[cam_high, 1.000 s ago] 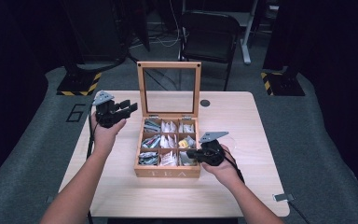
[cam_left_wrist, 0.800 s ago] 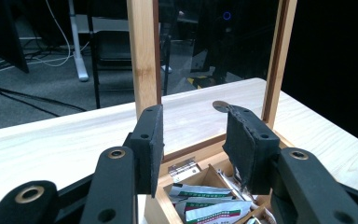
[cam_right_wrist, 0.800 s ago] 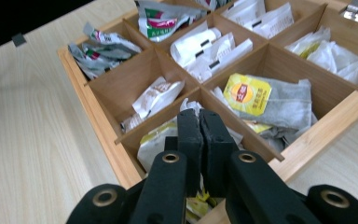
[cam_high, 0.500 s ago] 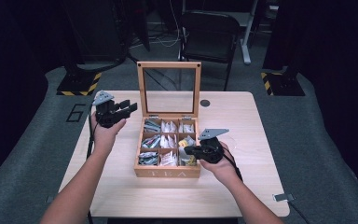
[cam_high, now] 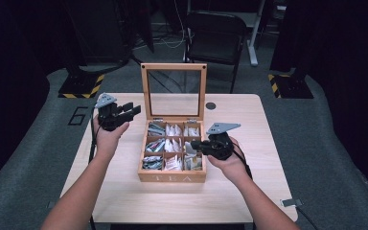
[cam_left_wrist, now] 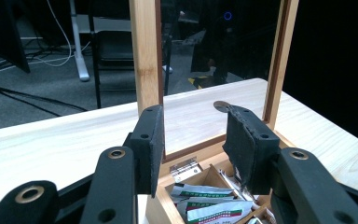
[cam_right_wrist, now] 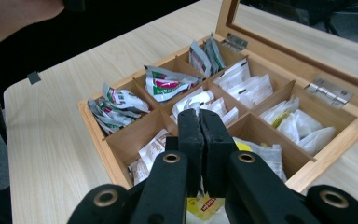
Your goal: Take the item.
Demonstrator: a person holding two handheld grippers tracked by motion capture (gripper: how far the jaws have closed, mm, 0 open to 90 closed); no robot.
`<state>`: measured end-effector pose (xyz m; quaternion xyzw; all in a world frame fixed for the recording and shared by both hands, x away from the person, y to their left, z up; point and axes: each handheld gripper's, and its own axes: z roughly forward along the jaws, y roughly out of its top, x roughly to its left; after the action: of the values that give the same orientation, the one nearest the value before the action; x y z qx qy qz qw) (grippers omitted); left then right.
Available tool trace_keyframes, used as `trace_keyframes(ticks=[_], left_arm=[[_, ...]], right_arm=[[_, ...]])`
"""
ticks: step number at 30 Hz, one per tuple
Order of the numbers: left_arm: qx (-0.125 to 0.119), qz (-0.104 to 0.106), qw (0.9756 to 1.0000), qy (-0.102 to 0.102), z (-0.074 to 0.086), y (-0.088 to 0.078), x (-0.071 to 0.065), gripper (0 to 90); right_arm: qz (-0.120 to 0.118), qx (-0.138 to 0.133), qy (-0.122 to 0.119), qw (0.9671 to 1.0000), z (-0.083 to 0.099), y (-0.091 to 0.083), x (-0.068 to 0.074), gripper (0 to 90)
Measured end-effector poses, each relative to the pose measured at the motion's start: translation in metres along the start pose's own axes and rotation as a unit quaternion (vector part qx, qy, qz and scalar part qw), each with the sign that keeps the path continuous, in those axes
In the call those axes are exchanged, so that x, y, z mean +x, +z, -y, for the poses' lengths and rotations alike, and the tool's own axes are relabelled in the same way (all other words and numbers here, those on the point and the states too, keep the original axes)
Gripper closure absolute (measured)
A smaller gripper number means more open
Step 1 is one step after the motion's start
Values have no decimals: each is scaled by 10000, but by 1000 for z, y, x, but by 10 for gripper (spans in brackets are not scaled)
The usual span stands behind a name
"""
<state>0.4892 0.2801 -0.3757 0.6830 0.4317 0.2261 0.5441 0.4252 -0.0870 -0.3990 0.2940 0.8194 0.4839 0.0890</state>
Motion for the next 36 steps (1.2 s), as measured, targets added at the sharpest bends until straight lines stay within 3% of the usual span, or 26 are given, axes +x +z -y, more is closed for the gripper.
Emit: trace_keyframes(ticks=[12, 27, 36], left_arm=[[-4, -21, 10000, -60, 0, -1, 1, 568], [-34, -40, 10000, -48, -2, -3, 3, 569], [-59, -56, 10000, -49, -2, -4, 3, 569]], right_arm=[[83, -120, -149, 9998, -18, -15, 0, 881], [159, -188, -192, 9995, -23, -21, -2, 881], [319, -288, -177, 9989, -25, -34, -8, 881]])
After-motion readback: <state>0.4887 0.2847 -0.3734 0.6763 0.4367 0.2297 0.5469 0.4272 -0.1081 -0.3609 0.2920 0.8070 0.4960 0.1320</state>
